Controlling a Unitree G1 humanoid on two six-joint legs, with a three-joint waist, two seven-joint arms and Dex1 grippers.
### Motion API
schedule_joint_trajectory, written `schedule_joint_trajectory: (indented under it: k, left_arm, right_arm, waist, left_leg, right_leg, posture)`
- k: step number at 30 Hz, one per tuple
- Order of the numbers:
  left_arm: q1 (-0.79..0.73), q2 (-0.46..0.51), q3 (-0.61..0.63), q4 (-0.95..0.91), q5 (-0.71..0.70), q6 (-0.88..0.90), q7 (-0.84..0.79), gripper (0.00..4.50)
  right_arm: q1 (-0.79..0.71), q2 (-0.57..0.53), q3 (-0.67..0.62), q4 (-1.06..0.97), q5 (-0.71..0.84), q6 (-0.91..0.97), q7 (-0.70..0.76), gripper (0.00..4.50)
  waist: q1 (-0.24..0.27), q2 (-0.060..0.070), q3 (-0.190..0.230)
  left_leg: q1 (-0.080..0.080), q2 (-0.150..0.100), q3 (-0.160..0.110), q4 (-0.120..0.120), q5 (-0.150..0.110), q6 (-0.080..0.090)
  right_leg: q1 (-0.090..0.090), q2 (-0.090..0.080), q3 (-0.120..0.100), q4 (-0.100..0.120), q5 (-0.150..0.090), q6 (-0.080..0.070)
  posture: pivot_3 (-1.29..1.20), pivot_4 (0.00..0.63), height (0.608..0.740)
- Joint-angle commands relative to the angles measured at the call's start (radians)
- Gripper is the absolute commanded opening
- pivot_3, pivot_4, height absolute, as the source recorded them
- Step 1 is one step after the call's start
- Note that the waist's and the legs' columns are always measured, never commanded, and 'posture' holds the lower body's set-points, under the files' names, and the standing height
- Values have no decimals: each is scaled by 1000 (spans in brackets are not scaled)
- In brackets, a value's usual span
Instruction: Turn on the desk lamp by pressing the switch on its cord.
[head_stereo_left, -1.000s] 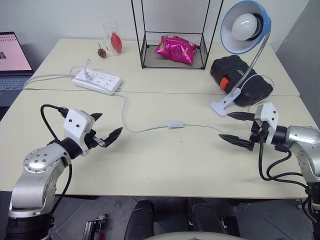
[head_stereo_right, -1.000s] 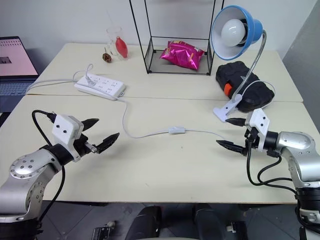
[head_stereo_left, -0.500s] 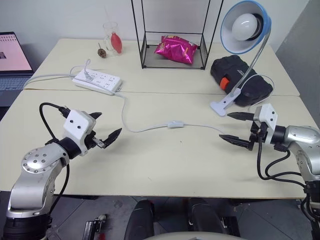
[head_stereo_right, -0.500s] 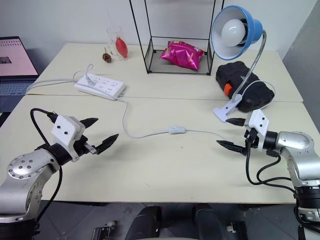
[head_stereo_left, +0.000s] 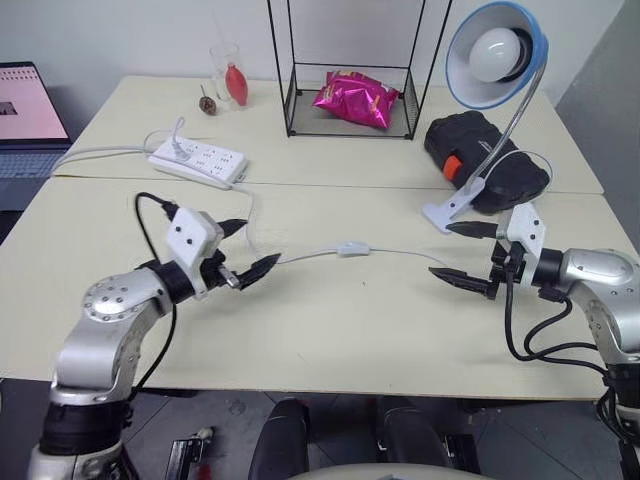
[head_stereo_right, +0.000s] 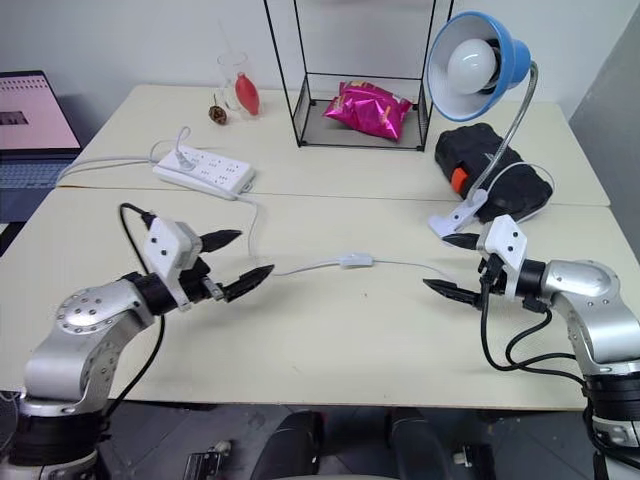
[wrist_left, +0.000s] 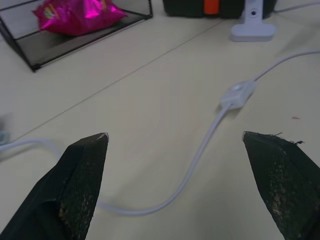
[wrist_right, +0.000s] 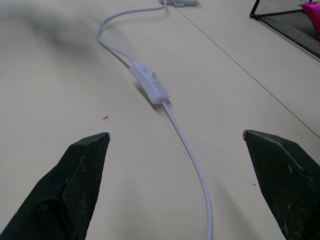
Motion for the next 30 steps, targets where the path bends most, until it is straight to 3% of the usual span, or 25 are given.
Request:
schedule_joint_trajectory:
  k: [1,7,17,25,30]
  left_arm:
    - [-96,-27,-67,79,-25,17,-64,4475]
    - [-288,-102,-167,305,-17,45,-158,4475]
    - [-493,-234,-259,686,66,-15,-250,4475]
    - [-533,-260,-284,760,104,10,-309,4475]
    - [-534,-265,-282,767,124,20,-318,3671]
  right_arm:
    - [7,-8,-30,-113,42,76,-43,4500]
    - [23,-30,-31,-240,73,210,-102,4500]
    - [85,-45,-69,-358,98,280,-163,4500]
    - [95,-51,-79,-398,113,304,-180,4500]
    - [92,-50,-75,-399,124,304,-189,4500]
  waist:
    - [0,0,0]
    - [0,0,0]
    - [-1,0,0]
    - [-2,0,0]
    - [-1,0,0]
  left_leg:
    - [0,0,0,0,0,0]
    - [0,0,0,1,0,0]
    - [-1,-1,-1,1,0,0]
    - [-1,-1,-1,1,0,0]
    - [-1,-1,-1,1,0,0]
  right_leg:
    - [0,0,0,0,0,0]
    - [0,1,0,0,0,1]
    - [0,1,0,0,0,1]
    - [0,1,0,0,-1,2]
    - [0,1,0,0,-1,2]
  posture:
    - [0,150,740]
    - [0,150,740]
    - [0,150,740]
    - [0,150,740]
    - [0,150,740]
